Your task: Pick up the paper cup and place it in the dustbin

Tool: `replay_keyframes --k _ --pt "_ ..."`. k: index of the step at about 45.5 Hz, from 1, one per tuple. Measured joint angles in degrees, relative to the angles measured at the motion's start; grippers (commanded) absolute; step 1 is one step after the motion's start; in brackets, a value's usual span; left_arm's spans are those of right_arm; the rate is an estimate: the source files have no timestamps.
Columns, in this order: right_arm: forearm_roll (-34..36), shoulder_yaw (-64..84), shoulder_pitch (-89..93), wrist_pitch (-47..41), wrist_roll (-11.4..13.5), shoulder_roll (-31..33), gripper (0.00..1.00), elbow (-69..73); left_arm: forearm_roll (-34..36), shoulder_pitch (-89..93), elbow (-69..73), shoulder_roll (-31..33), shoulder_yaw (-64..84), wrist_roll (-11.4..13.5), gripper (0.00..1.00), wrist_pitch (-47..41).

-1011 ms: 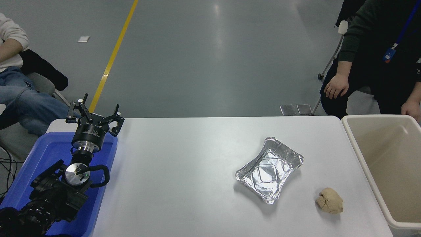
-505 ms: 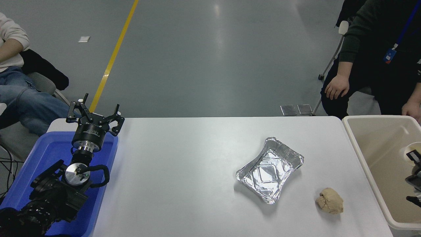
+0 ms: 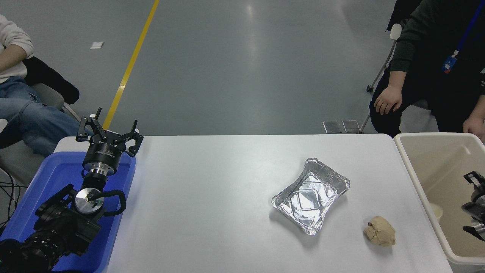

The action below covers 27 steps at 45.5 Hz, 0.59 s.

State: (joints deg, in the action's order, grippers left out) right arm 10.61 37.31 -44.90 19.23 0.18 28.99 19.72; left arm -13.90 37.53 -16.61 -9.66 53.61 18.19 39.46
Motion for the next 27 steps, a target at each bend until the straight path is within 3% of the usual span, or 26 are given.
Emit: replay_keyframes --k 27 --pt "-9.6 16.5 -28.3 -3.7 0.0 7.3 1.00 7.6 0.0 0.0 0.0 0.0 0.0 0.0 0.99 0.0"
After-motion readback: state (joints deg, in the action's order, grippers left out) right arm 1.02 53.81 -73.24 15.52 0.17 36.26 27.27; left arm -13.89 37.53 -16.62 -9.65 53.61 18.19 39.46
